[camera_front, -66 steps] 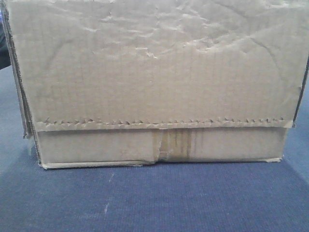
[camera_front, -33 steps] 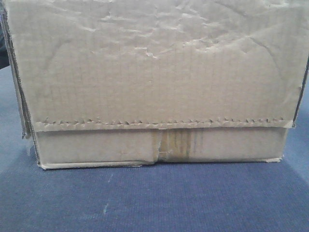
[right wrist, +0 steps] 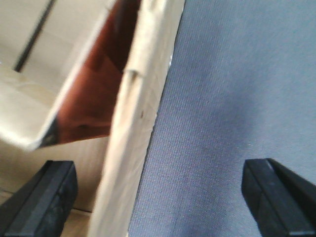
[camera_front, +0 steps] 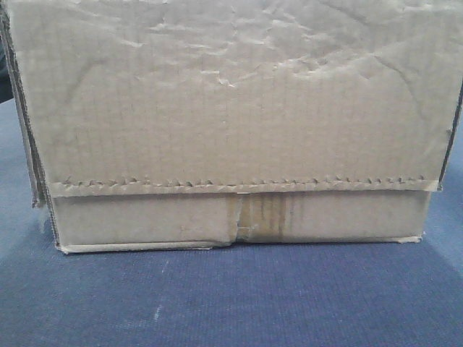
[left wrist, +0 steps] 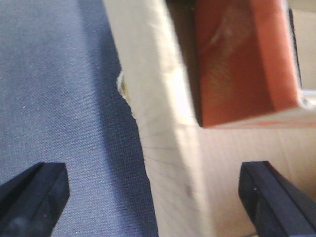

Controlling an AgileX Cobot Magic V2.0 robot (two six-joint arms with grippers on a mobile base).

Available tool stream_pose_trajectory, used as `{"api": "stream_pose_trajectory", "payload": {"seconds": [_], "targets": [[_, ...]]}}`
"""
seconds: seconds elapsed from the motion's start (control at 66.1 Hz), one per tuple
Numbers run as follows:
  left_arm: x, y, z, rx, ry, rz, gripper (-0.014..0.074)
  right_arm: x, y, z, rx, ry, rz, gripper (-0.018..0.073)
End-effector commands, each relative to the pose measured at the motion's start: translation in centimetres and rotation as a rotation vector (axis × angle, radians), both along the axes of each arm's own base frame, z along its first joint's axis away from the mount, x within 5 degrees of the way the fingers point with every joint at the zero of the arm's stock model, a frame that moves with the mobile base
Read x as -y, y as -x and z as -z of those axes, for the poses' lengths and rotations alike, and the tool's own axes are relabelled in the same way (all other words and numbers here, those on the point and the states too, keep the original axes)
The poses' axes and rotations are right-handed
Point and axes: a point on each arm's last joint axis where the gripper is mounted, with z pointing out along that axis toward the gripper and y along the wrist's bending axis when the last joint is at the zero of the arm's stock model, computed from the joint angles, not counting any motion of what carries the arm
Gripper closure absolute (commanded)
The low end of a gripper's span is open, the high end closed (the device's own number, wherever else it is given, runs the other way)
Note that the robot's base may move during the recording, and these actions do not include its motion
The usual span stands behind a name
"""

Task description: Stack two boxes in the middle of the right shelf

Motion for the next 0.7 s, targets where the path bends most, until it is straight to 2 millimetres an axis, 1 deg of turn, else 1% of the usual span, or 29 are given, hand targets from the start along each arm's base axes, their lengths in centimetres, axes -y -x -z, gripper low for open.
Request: {"api": "stream_pose_trajectory", "payload": {"seconds": [0.0, 0.076, 0.151, 0.212, 0.288, 0.363, 0.409, 0.424, 0.439, 0.469, 0.484, 0.5, 0.515, 0.53, 0.545, 0.56, 0.575, 0.59, 0.605, 0.621, 0.681], "targets": [[0.0, -0.4, 0.7, -0.027, 0.009, -0.013, -0.0003, -0.2, -0.5, 0.5, -0.014, 0.004, -0.005, -0.001], [0.0, -0.6, 1.3, -0.063, 0.001, -0.012, -0.0003, -0.3, -0.8, 1.0, -0.03, 0.007, -0.005, -0.001], [0.1, -0.8, 1.9, -0.09, -0.003, -0.012, -0.0003, -0.3, -0.9, 1.1, -0.032, 0.008, -0.005, -0.0009], [0.2, -0.8, 2.0, -0.097, -0.005, -0.01, -0.0003, -0.3, -0.9, 1.1, -0.028, 0.008, -0.006, 0.0027], [0.2, -0.8, 2.0, -0.096, -0.005, -0.01, -0.0001, -0.3, -0.9, 1.1, -0.025, 0.008, -0.007, 0.013], [0.2, -0.8, 1.9, -0.096, -0.005, -0.01, 0.0048, -0.3, -0.9, 1.1, -0.025, 0.008, -0.007, 0.0295], [0.2, -0.8, 1.9, -0.096, -0.005, -0.01, 0.0115, -0.3, -0.9, 1.1, -0.025, 0.008, -0.007, 0.0412], [0.2, -0.8, 1.9, -0.096, -0.005, -0.01, 0.016, -0.3, -0.9, 1.1, -0.025, 0.008, -0.007, 0.0452], [0.2, -0.8, 1.9, -0.096, -0.005, -0.01, 0.0194, -0.3, -0.9, 1.1, -0.025, 0.008, -0.007, 0.0511], [0.2, -0.8, 1.9, -0.096, -0.005, -0.01, 0.0269, -0.3, -0.9, 1.1, -0.025, 0.008, -0.007, 0.0587], [0.2, -0.8, 1.9, -0.096, -0.005, -0.01, 0.029, -0.3, -0.9, 1.1, -0.025, 0.008, -0.007, 0.0606], [0.2, -0.8, 1.9, -0.096, -0.005, -0.01, 0.0354, -0.3, -0.9, 1.1, -0.025, 0.008, -0.007, 0.0641], [0.2, -0.8, 1.9, -0.096, -0.005, -0.01, 0.0399, -0.3, -0.9, 1.1, -0.025, 0.008, -0.007, 0.0693], [0.2, -0.8, 1.9, -0.096, -0.005, -0.01, 0.0447, -0.3, -0.9, 1.1, -0.025, 0.008, -0.007, 0.0724], [0.2, -0.8, 1.9, -0.096, -0.005, -0.01, 0.0472, -0.3, -0.9, 1.1, -0.023, 0.008, -0.007, 0.073], [0.2, -0.8, 1.9, -0.096, -0.005, -0.01, 0.0524, -0.3, -0.9, 1.1, -0.023, 0.008, -0.007, 0.0725], [0.2, -0.8, 1.9, -0.096, -0.005, -0.01, 0.0603, -0.3, -0.9, 1.1, -0.023, 0.008, -0.007, 0.072], [0.2, -0.8, 1.9, -0.098, -0.006, -0.009, 0.0657, -0.3, -0.9, 1.1, -0.023, 0.008, -0.007, 0.0713], [0.2, -0.8, 1.9, -0.098, -0.006, -0.009, 0.0684, -0.3, -0.9, 1.1, -0.023, 0.008, -0.007, 0.071], [0.2, -0.8, 1.8, -0.097, -0.005, -0.009, 0.0705, -0.3, -0.9, 1.1, -0.023, 0.008, -0.007, 0.071], [0.2, -0.7, 1.7, -0.094, -0.003, -0.009, 0.0708, -0.3, -0.9, 1.1, -0.023, 0.008, -0.007, 0.0711]]}}
